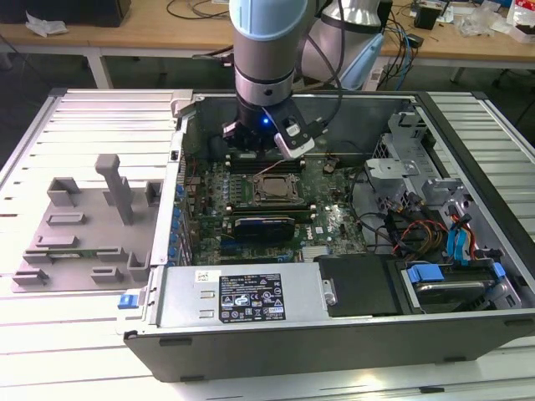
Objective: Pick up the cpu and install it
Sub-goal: 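Install the first cpu locking lever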
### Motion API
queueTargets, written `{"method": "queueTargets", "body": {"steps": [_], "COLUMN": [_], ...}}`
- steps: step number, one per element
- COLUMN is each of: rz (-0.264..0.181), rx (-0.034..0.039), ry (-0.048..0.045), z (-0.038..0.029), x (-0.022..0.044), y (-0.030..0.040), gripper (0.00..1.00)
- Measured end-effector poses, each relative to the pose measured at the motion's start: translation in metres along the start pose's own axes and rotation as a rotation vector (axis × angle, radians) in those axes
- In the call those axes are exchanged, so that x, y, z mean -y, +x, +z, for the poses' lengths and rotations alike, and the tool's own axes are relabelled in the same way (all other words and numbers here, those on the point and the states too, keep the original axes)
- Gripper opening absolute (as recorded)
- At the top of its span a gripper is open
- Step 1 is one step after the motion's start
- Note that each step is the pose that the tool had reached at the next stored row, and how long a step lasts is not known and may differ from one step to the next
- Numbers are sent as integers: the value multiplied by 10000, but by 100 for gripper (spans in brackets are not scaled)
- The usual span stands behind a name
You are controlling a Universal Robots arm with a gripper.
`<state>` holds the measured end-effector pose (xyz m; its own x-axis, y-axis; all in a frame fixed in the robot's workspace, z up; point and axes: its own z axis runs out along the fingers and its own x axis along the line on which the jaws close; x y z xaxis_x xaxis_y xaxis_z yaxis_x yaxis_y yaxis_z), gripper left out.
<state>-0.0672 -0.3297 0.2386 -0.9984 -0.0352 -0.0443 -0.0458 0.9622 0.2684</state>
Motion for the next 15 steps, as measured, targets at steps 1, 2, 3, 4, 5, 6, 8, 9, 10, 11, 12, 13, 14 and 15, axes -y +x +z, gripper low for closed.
{"method": "queueTargets", "body": {"steps": [1,2,3,4,5,6,8,9,10,11,12,13,14,15], "rz": [71,225,374,422,466,499,580,631,710,751,766,782,789,794], "rx": [20,61,102,114,125,130,133,133,141,145,146,148,148,148], "ry": [8,45,111,165,237,316,461,503,542,555,560,566,571,573], "z": [7,16,29,36,45,56,92,108,127,139,147,158,170,183], "x": [2,4,8,10,13,15,23,28,33,30,23,7,-19,-47], "y": [0,0,-4,-6,-11,-17,-48,-81,-124,-148,-159,-167,-175,-180], "gripper": [11,11,11,11,11,11,11,11,11,11,11,11,11,11]}}
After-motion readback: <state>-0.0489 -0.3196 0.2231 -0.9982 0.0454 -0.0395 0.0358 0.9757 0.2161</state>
